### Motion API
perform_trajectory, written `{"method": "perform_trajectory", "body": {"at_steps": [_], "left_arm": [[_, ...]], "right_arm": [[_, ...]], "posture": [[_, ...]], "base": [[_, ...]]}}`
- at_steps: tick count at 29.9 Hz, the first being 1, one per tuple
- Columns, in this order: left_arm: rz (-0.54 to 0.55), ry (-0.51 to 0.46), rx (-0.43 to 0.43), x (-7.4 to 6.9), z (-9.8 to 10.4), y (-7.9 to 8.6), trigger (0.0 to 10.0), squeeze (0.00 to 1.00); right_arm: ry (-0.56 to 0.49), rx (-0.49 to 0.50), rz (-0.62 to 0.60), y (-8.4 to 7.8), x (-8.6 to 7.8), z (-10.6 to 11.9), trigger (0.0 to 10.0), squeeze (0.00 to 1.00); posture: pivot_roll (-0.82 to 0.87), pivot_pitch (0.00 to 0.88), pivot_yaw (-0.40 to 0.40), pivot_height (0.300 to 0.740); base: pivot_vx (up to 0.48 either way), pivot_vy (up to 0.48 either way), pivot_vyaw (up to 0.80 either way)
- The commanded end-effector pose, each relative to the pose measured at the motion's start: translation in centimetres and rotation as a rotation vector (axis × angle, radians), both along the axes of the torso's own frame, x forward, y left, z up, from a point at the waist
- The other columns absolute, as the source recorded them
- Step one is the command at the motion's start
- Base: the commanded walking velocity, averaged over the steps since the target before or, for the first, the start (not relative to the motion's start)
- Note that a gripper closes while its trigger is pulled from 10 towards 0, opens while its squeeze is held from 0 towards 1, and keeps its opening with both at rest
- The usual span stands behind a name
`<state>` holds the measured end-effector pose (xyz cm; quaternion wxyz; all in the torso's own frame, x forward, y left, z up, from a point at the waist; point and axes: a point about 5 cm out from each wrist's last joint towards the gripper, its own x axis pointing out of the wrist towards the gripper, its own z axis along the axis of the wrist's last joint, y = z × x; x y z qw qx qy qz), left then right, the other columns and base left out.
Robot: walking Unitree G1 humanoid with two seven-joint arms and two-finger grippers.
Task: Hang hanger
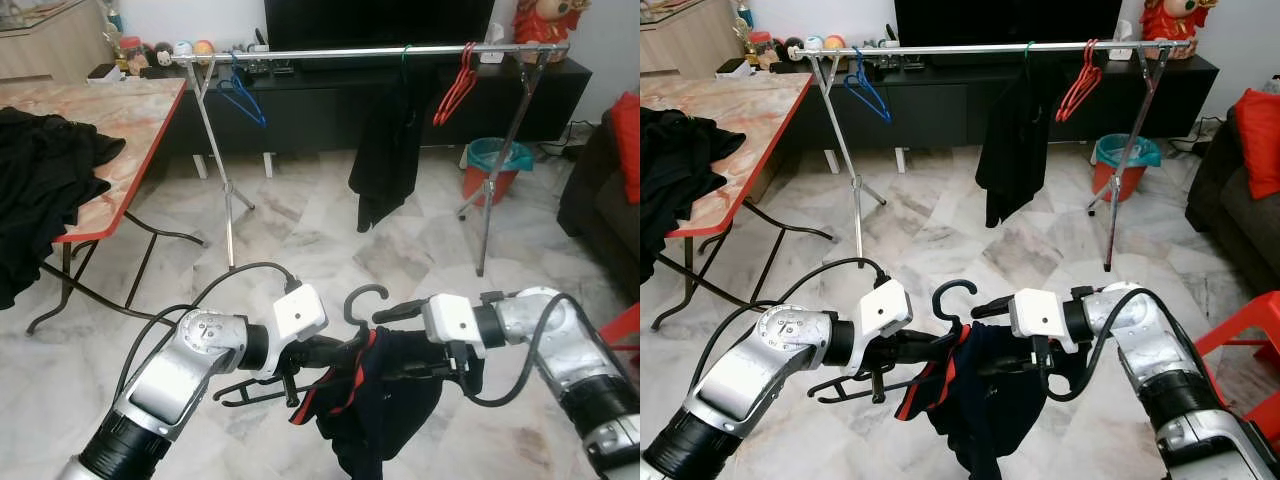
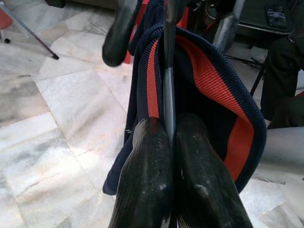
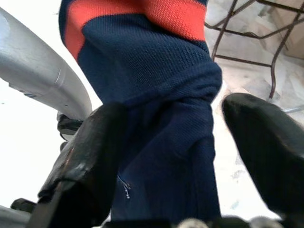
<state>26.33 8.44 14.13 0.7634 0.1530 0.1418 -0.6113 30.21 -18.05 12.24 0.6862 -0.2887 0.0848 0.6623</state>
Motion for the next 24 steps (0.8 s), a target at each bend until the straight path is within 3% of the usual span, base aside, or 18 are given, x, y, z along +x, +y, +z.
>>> {"method": "perform_trajectory", "body": {"at_steps": [1, 24], "left_arm": [[-0.032, -0.05, -0.03, -0.02, 1.49, -0.5, 10.0, 0.0], [-0.049, -0.072, -0.029, 0.77, 2.04, -1.0, 10.0, 0.0]], "right_arm": [[-0.029, -0.005, 0.016, 0.33, 0.43, 0.59, 0.0, 0.0], [-0.014, -0.028, 0.039, 0.79, 1.07, 0.61, 0.0, 0.0]], "posture": [[0.11, 0.0, 0.022, 0.74], [0.11, 0.0, 0.027, 0.74]], "base": [[0.0, 0.0, 0.0], [0.0, 0.0, 0.0]]}}
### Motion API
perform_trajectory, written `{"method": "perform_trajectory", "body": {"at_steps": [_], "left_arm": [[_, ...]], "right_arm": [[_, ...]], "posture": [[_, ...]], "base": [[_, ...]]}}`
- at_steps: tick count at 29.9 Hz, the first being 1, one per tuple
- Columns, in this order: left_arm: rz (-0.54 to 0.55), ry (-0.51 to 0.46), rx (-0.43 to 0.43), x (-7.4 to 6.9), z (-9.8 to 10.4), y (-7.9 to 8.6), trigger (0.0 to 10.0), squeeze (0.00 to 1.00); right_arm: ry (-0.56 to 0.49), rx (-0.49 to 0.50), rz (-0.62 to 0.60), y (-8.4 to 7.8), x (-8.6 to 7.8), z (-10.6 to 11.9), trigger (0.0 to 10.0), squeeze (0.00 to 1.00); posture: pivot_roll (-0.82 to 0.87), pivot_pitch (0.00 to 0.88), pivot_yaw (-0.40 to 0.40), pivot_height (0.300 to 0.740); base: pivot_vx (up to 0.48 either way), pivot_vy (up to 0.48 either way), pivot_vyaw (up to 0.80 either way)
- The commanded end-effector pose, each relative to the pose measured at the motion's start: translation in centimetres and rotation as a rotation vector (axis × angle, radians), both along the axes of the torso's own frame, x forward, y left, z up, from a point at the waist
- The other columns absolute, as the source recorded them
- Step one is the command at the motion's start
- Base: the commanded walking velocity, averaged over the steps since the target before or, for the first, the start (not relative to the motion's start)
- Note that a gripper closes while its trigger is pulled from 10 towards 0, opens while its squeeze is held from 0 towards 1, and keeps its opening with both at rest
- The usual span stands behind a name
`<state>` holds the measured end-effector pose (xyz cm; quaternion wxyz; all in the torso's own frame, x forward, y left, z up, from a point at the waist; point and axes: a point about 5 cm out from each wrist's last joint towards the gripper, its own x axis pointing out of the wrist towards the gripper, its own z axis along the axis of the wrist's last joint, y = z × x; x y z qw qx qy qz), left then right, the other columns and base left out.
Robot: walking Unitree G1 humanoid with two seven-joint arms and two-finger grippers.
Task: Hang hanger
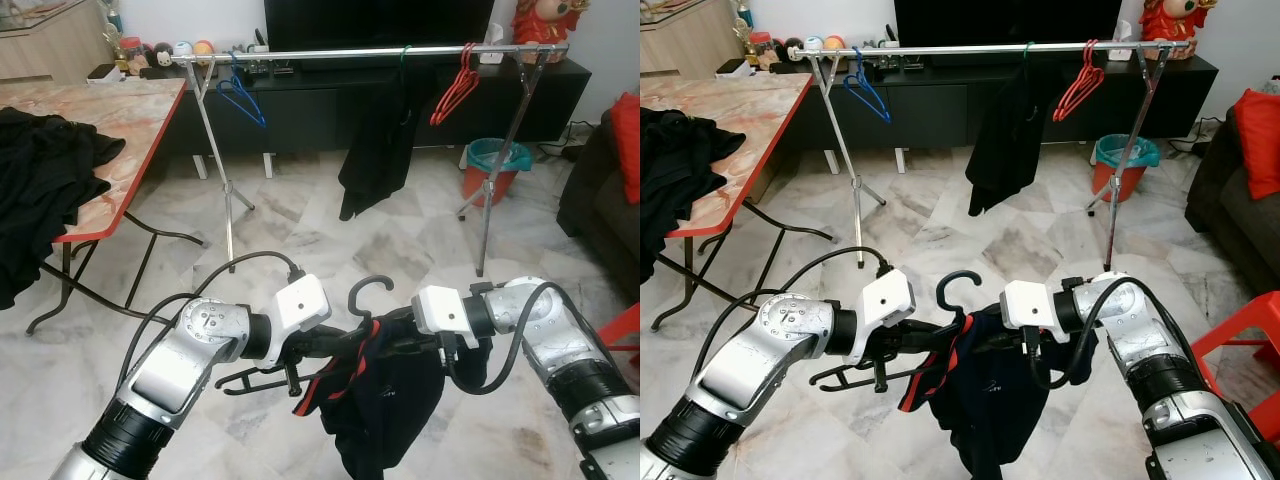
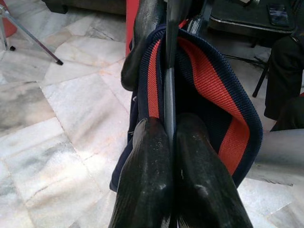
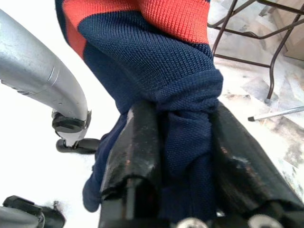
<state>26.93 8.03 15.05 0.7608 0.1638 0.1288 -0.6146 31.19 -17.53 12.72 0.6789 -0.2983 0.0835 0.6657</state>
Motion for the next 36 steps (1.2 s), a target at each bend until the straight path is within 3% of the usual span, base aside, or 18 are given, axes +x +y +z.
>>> {"method": "perform_trajectory", "body": {"at_steps": [1, 36], "left_arm": [[-0.035, -0.04, -0.03, 0.2, 1.1, -0.6, 10.0, 0.0], [-0.067, -0.092, -0.002, 0.5, 0.9, -1.2, 10.0, 0.0]], "right_arm": [[-0.003, -0.014, 0.023, 0.3, 0.1, 0.1, 0.0, 0.0], [0.043, -0.004, 0.066, 1.5, -0.8, -1.2, 0.0, 0.0]], "posture": [[0.1, 0.0, 0.029, 0.74], [0.09, 0.0, 0.041, 0.74]], "base": [[0.0, 0.0, 0.0], [0.0, 0.0, 0.0]]}}
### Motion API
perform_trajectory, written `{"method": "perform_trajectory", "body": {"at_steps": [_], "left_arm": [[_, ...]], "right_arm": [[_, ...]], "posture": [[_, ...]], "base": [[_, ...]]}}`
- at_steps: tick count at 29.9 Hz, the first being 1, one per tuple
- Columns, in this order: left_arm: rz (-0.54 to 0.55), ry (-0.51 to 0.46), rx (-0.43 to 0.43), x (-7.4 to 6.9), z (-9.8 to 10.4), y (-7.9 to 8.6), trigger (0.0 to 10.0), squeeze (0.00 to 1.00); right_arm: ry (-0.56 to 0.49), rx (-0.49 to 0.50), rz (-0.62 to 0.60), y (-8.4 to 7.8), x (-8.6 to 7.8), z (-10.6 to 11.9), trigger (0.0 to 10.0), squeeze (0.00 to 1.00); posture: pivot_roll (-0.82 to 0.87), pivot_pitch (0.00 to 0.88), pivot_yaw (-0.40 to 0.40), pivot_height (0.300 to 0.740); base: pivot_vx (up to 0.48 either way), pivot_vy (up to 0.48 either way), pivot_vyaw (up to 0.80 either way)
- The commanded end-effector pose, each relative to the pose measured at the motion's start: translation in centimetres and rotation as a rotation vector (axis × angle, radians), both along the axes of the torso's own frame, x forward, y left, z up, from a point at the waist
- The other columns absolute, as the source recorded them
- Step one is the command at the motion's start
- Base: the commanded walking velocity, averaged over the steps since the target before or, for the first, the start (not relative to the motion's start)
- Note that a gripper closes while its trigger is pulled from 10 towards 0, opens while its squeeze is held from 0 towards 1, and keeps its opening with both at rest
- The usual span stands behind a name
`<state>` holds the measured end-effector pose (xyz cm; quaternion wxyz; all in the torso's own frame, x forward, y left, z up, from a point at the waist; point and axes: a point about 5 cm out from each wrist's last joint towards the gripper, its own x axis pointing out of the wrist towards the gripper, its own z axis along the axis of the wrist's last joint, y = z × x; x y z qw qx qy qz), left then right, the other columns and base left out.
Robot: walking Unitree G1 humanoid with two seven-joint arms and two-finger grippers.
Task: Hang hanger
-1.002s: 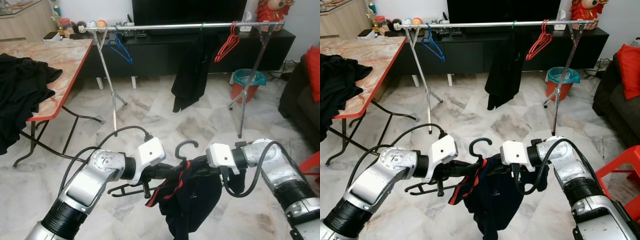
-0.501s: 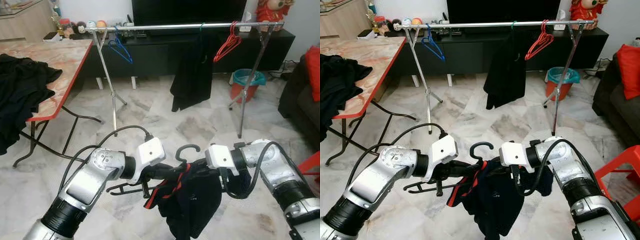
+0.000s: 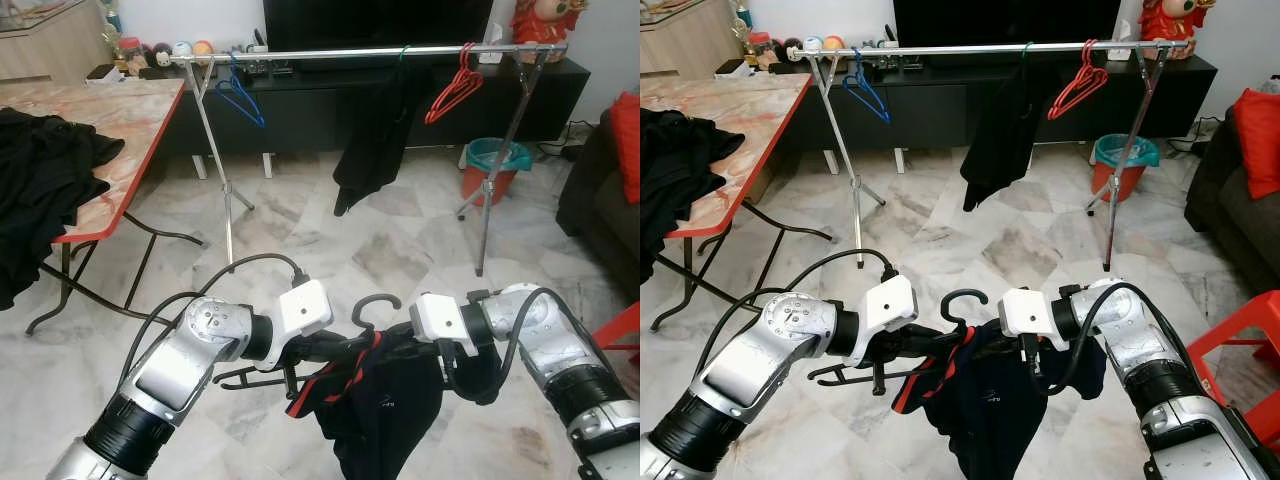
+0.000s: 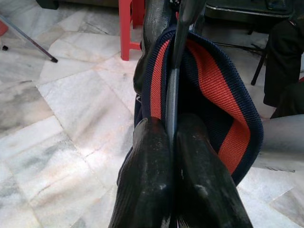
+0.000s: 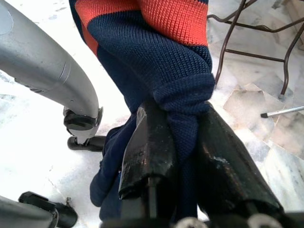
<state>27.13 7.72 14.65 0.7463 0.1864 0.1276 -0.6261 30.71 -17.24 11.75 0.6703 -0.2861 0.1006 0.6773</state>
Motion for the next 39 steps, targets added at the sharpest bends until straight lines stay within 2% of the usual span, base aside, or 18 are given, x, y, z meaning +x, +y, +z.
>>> {"method": "perform_trajectory", "body": {"at_steps": [1, 15, 19, 23, 29, 32, 35, 36, 38, 39], "left_arm": [[-0.021, -0.063, -0.042, 0.3, 1.2, -1.0, 10.0, 1.0], [-0.014, -0.051, -0.019, 0.3, 1.0, -0.1, 10.0, 1.0], [0.013, -0.066, 0.04, 0.9, 1.1, 1.6, 10.0, 1.0], [0.005, -0.061, 0.075, 0.8, 1.3, 2.8, 10.0, 1.0], [0.019, -0.062, 0.122, 0.7, 1.0, 4.0, 10.0, 1.0], [0.073, -0.096, 0.174, 1.4, 0.7, 5.0, 10.0, 1.0], [0.121, -0.127, 0.182, 1.8, 0.8, 5.5, 10.0, 1.0], [0.156, -0.139, 0.177, 2.1, 0.8, 5.8, 10.0, 0.0], [0.243, -0.155, 0.176, 2.7, 0.9, 6.8, 10.0, 0.0], [0.243, -0.155, 0.176, 2.7, 0.9, 6.8, 10.0, 0.0]], "right_arm": [[0.001, 0.005, 0.057, 1.2, -0.3, -0.3, 0.0, 0.0], [0.006, -0.008, 0.076, 1.8, -0.6, -0.7, 0.0, 0.0], [-0.005, -0.058, 0.034, 0.9, -0.2, -0.9, 0.0, 0.0], [-0.016, -0.114, -0.015, 0.0, 0.0, -1.5, 0.0, 0.0], [-0.005, -0.112, -0.076, -0.7, 0.1, -1.9, 0.0, 0.0], [-0.009, -0.123, -0.114, -1.5, 0.2, -2.0, 0.0, 0.0], [-0.012, -0.126, -0.135, -1.8, 0.3, -2.0, 0.0, 0.0], [-0.012, -0.127, -0.144, -2.0, 0.3, -2.0, 0.0, 0.0], [-0.012, -0.136, -0.166, -2.4, 0.3, -2.1, 0.0, 0.0], [-0.012, -0.136, -0.166, -2.4, 0.3, -2.1, 0.0, 0.0]], "posture": [[0.09, 0.0, 0.04, 0.74], [0.1, 0.0, 0.028, 0.74], [0.11, 0.0, 0.025, 0.74], [0.12, 0.0, 0.024, 0.74], [0.12, 0.0, 0.021, 0.74], [0.12, 0.0, 0.019, 0.74], [0.12, 0.0, 0.019, 0.74], [0.12, 0.0, 0.017, 0.74], [0.12, 0.0, 0.016, 0.74], [0.12, 0.0, 0.016, 0.74]], "base": [[0.0, 0.0, 0.0], [0.0, 0.0, 0.0], [0.0, 0.0, 0.0], [0.0, 0.0, 0.0], [0.0, 0.0, 0.0], [0.0, 0.0, 0.0], [0.0, 0.0, 0.0], [0.0, 0.0, 0.0], [0.0, 0.0, 0.0], [0.0, 0.0, 0.0]]}}
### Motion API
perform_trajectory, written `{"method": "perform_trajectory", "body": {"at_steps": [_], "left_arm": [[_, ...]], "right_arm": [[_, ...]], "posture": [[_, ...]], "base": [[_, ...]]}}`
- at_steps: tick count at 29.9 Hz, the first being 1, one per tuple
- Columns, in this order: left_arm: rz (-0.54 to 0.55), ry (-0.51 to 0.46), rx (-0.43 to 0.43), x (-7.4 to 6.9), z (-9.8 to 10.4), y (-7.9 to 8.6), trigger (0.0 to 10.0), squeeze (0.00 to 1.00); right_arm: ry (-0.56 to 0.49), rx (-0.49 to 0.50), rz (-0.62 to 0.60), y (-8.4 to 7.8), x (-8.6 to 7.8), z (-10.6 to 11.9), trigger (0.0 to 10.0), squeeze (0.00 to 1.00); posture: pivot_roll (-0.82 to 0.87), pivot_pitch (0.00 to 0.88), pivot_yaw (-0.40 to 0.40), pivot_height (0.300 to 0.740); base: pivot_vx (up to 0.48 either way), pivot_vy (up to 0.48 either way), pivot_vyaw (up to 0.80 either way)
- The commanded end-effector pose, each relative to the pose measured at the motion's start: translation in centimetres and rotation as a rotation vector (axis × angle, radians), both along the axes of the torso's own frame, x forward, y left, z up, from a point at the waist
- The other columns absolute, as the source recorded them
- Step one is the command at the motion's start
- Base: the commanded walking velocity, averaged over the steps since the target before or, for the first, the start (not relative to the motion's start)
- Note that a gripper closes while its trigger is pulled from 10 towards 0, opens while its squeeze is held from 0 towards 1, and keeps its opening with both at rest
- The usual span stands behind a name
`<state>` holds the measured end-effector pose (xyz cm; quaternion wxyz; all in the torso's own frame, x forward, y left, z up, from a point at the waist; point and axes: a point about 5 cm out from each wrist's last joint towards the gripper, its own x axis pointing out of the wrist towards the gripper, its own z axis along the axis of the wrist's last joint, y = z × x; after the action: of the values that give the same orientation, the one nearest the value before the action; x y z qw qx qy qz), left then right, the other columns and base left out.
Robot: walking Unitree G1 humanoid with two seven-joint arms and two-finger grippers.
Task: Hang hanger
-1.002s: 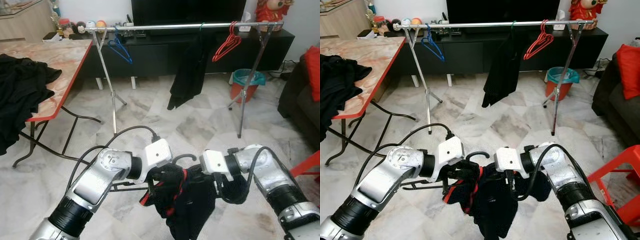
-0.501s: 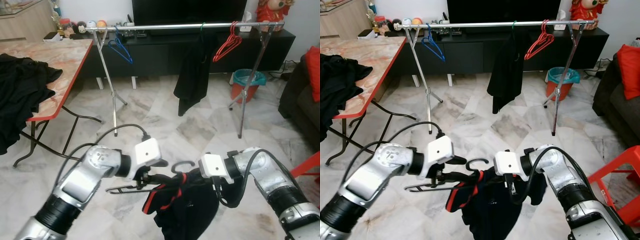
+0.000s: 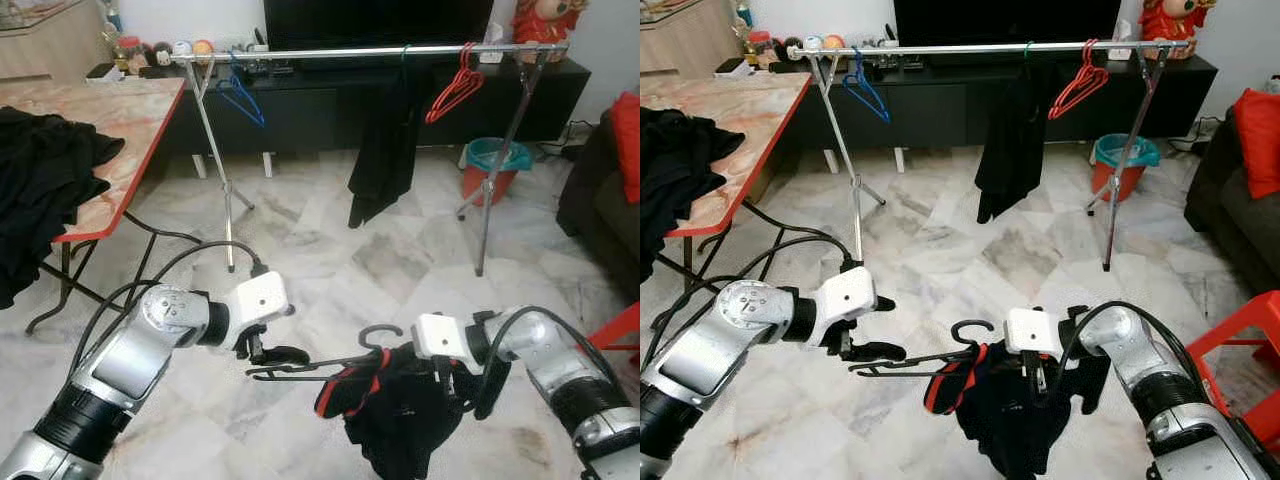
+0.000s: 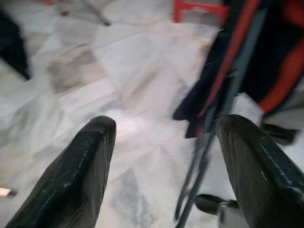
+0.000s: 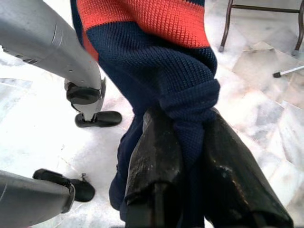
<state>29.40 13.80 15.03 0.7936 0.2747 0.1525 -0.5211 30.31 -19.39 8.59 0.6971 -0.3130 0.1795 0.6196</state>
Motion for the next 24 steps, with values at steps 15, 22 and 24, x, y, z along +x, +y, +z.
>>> {"method": "perform_trajectory", "body": {"at_steps": [15, 22, 24], "left_arm": [[0.602, -0.262, 0.009, 3.2, 0.8, 8.1, 10.0, 0.0], [1.013, -0.368, -0.087, 3.9, -0.6, 10.2, 10.0, 0.0], [1.042, -0.365, -0.085, 3.9, -1.0, 10.2, 10.0, 0.0]], "right_arm": [[-0.132, -0.016, -0.199, -2.6, 1.6, 1.4, 0.0, 0.0], [-0.292, 0.094, -0.356, -2.0, 3.3, 3.1, 0.0, 0.0], [-0.308, 0.122, -0.38, -1.8, 3.5, 3.3, 0.0, 0.0]], "posture": [[0.12, 0.0, 0.001, 0.74], [0.11, 0.0, -0.001, 0.74], [0.11, 0.0, 0.0, 0.74]], "base": [[0.0, 0.0, 0.0], [0.0, 0.0, 0.0], [0.0, 0.0, 0.0]]}}
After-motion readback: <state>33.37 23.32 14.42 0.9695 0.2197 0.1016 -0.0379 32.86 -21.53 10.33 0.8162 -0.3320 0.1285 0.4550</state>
